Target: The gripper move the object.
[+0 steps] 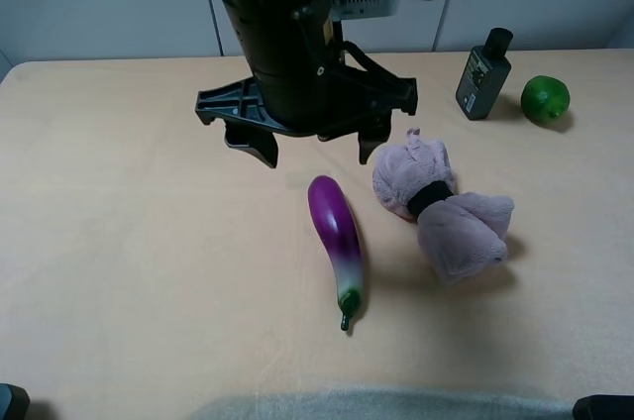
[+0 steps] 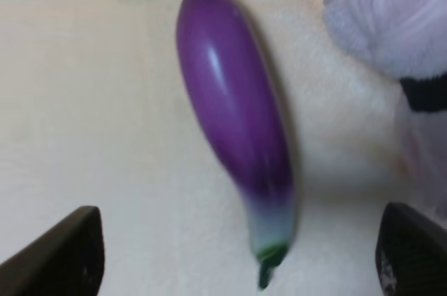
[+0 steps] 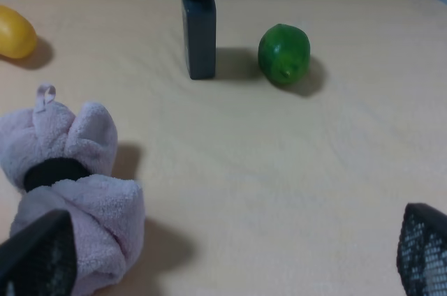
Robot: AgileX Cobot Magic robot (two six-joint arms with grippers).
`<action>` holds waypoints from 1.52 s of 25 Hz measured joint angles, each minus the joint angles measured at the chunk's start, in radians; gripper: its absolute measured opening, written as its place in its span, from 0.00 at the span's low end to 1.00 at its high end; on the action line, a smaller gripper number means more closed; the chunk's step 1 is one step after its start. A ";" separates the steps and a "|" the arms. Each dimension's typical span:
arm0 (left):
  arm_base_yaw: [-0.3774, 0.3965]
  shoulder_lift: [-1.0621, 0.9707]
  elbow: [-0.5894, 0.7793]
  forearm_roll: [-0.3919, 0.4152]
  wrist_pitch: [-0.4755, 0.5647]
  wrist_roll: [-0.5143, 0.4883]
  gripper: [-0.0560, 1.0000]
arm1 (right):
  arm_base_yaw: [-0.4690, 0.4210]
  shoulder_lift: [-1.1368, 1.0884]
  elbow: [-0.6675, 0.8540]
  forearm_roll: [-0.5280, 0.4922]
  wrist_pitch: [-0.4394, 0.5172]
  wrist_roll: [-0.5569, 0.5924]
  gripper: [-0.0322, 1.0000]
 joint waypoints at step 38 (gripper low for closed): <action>0.000 -0.539 0.000 0.053 0.258 0.697 0.99 | 0.000 0.000 0.000 0.000 0.000 0.000 0.70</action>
